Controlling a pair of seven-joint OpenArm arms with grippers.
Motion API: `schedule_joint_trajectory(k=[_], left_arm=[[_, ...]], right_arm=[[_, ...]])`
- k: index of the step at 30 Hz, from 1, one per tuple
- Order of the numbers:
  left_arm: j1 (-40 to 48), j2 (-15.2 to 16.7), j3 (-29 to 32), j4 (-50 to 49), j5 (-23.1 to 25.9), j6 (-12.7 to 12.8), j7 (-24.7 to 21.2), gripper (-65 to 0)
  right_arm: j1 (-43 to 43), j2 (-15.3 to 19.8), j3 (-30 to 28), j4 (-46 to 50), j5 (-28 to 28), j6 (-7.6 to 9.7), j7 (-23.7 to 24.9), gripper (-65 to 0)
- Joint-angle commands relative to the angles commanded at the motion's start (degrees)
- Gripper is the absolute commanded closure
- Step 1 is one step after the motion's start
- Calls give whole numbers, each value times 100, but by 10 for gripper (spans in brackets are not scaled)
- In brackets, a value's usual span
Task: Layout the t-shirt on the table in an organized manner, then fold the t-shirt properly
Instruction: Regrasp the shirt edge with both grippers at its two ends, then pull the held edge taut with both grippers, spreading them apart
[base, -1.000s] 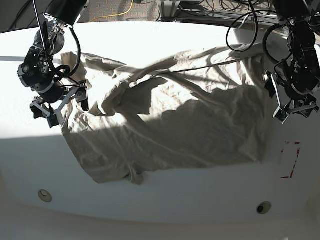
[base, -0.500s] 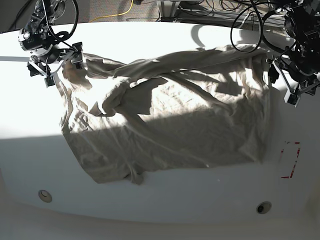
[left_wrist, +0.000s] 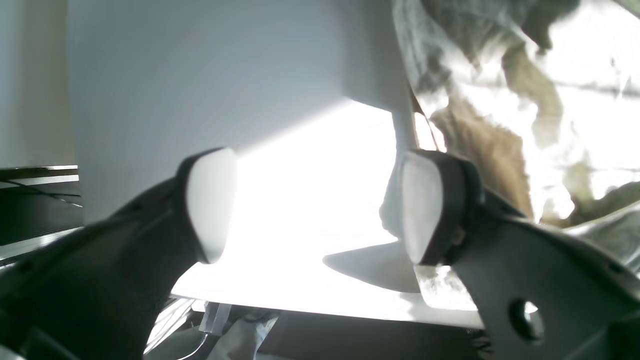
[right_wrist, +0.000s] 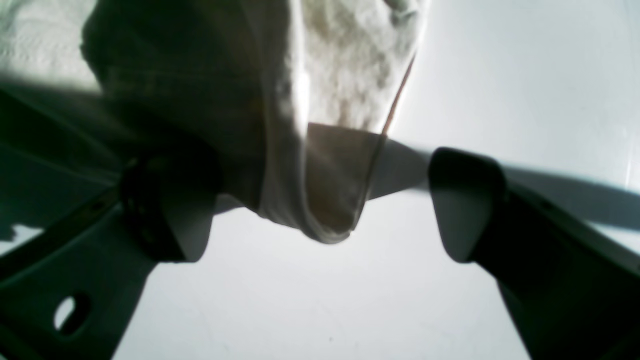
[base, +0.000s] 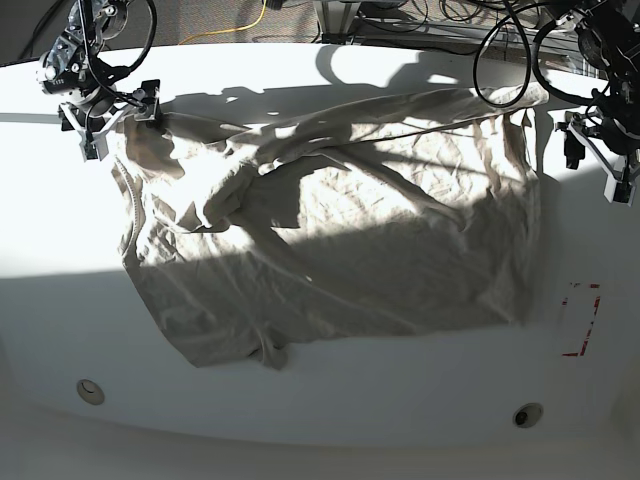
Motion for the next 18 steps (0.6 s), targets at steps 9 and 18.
schedule_joint_trajectory(k=[9, 18], left_arm=[[352, 44, 97, 0, -9, 0, 0, -464], [1134, 132, 747, -9, -246, 0, 0, -464]], right_arm=[[18, -44, -26, 9, 0, 0, -9, -105], [18, -44, -35, 26, 0, 0, -9, -168]])
